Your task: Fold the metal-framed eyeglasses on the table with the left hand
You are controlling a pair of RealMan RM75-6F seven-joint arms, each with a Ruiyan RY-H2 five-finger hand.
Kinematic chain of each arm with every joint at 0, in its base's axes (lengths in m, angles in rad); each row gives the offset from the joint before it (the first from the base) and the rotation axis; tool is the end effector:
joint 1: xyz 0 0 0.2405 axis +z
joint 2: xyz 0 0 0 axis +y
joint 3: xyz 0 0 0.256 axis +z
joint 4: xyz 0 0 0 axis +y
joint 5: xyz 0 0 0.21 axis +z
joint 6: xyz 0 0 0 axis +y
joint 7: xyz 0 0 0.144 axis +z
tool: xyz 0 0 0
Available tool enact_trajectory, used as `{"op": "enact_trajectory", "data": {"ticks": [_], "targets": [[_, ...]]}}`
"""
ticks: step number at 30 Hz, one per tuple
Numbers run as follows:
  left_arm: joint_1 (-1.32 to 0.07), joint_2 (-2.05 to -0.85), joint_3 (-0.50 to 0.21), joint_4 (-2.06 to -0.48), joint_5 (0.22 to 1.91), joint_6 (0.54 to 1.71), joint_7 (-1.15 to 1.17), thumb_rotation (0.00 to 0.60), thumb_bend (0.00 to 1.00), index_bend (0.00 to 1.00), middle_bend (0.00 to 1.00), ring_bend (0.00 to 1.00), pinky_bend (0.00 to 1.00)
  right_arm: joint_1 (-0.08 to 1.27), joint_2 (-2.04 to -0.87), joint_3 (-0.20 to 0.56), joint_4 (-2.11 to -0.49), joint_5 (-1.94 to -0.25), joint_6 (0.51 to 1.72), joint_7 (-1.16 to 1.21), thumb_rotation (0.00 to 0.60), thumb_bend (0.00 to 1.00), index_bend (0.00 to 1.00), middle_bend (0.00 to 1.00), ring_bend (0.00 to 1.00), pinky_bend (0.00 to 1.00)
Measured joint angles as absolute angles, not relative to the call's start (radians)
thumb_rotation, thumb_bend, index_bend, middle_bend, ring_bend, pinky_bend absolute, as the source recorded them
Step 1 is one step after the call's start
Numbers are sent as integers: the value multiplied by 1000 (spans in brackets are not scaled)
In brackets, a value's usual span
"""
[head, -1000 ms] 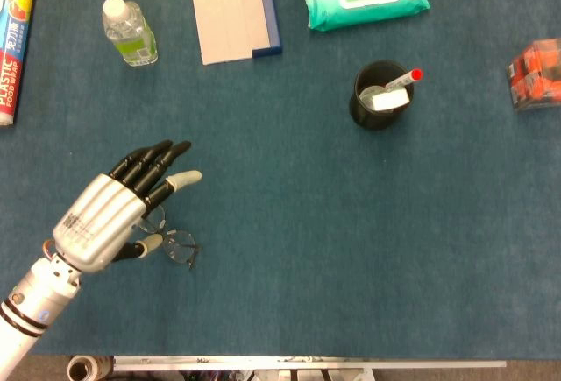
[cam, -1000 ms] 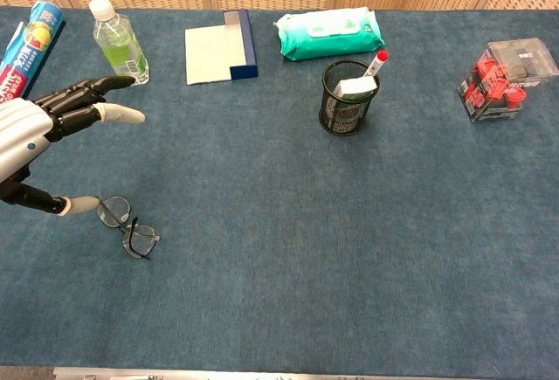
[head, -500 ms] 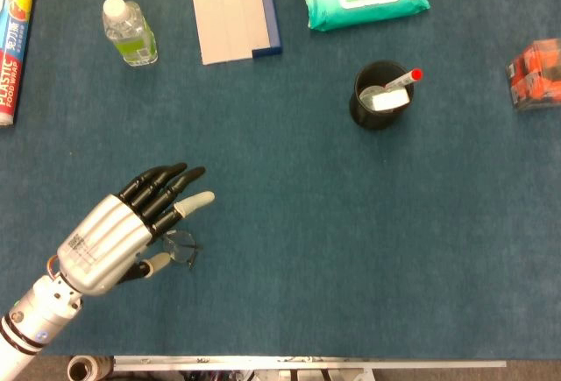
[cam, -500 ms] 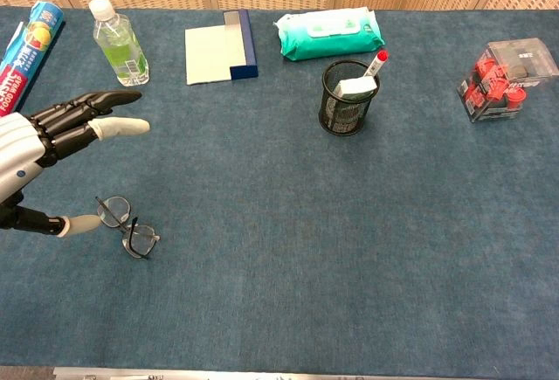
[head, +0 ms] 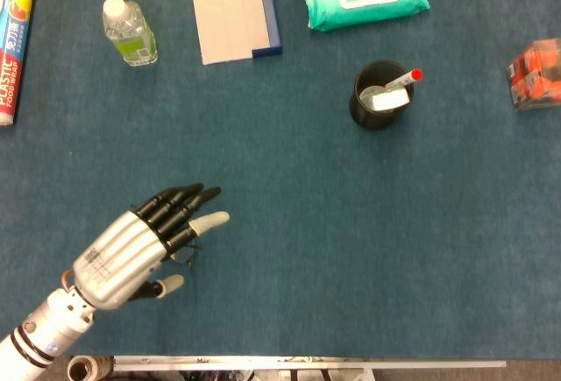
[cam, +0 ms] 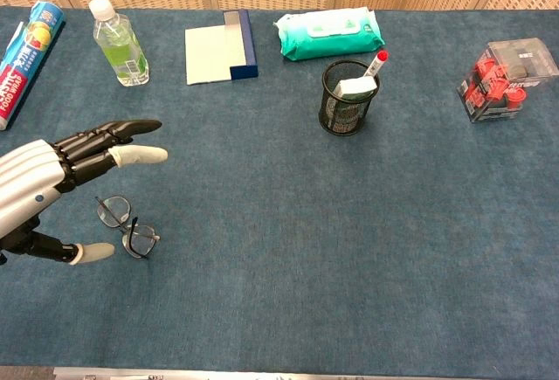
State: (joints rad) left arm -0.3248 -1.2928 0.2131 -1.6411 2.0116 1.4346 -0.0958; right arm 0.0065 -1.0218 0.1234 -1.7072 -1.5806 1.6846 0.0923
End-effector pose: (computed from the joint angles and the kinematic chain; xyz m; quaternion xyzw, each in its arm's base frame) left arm -0.2024 0.1511 0.0522 -0.7608 -0.3480 -0.4947 0.2351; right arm -0.2837 -0.1674 0.2124 0.5360 -0.3330 0.4897 0.6017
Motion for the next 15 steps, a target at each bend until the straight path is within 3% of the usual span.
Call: {"op": "enact_trajectory", "data": {"ticks": [15], "targets": [[-388, -1348, 164, -1592, 1941, 1356, -161, 600, 23, 116, 0, 0, 123, 3, -1015, 126, -1710, -1585, 1695, 102, 600, 538, 589, 528, 359, 356]]}}
